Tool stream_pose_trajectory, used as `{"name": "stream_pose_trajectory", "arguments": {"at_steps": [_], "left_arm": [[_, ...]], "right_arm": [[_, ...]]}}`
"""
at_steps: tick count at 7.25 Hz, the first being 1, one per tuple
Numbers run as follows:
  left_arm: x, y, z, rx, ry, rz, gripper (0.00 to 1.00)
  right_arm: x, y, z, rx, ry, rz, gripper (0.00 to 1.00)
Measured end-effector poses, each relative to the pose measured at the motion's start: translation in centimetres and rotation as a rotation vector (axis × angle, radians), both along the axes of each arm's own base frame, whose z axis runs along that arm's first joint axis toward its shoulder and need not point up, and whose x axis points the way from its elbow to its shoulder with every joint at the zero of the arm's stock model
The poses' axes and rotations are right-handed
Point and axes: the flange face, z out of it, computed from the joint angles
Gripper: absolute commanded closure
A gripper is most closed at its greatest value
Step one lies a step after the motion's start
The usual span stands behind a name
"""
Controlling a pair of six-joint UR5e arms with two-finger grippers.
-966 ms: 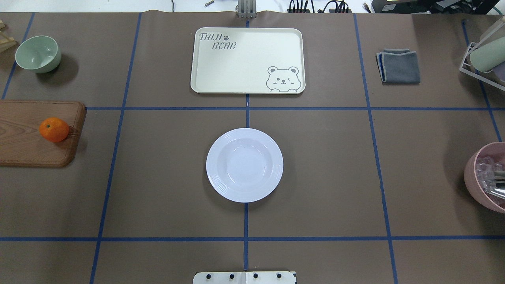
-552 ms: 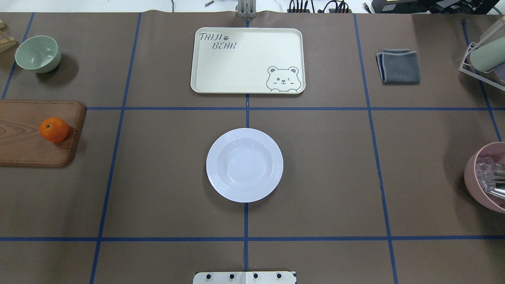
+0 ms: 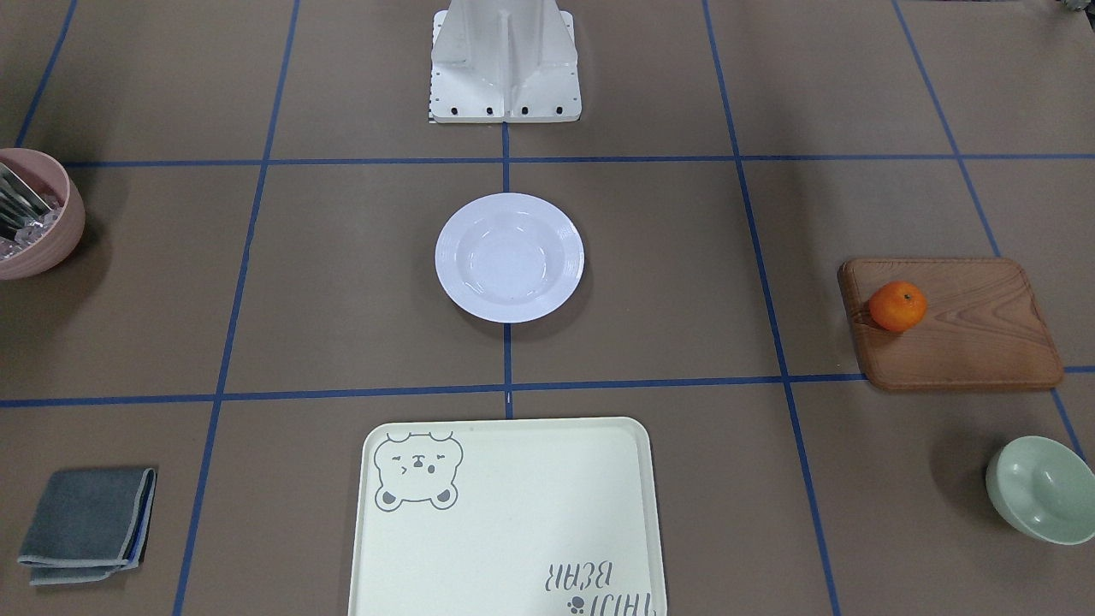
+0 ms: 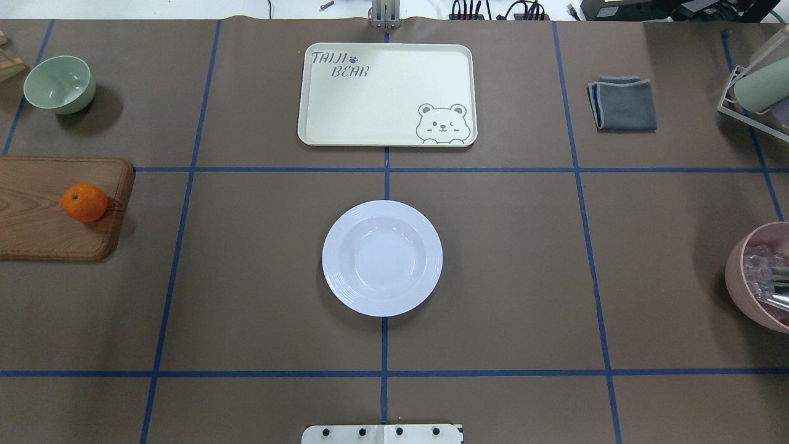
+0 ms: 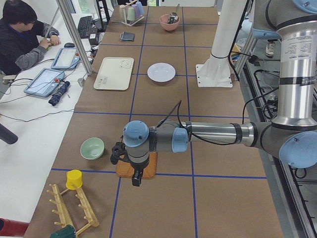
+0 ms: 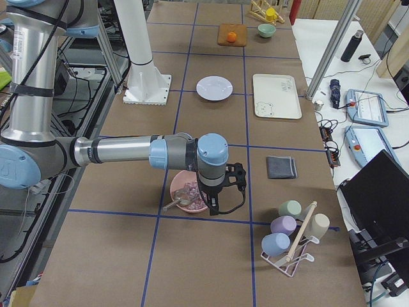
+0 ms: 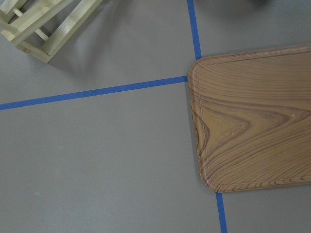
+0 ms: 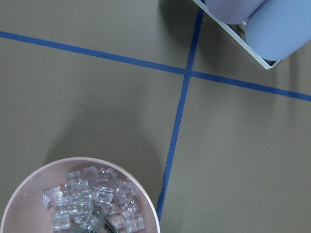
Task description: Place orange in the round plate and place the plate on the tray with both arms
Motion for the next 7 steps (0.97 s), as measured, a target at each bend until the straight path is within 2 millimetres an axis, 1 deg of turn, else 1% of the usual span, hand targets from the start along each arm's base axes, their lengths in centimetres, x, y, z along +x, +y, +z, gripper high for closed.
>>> {"name": "stream_pose_trajectory", "arguments": {"at_steps": [2, 3, 4, 5, 6, 7], "left_arm": [[0.0, -0.7, -1.0, 0.057, -0.003, -0.003, 0.01], [-0.1, -1.1, -1.6, 0.11, -0.005, -0.004, 0.01], [-0.1, -1.9, -2.5, 0.174, -0.009, -0.005, 0.01], [-0.2, -3.1, -3.4, 0.246, -0.012, -0.006, 0.01], [-0.2, -4.1, -3.9, 0.293, -0.011, -0.01, 0.01], [-0.3, -4.6, -4.2, 0.312, -0.008, -0.017, 0.01]], "right_arm": [[-0.2, -1.1, -1.0, 0.159, -0.01, 0.002, 0.0], [-0.2, -1.8, -0.9, 0.21, -0.021, 0.005, 0.0], [-0.4, -2.3, -0.8, 0.213, -0.046, 0.022, 0.0], [-0.4, -2.5, -1.1, 0.22, -0.063, 0.048, 0.0], [-0.3, -2.1, -0.9, 0.261, -0.071, 0.056, 0.0], [-0.3, -1.4, -0.3, 0.315, -0.074, 0.059, 0.0]]}}
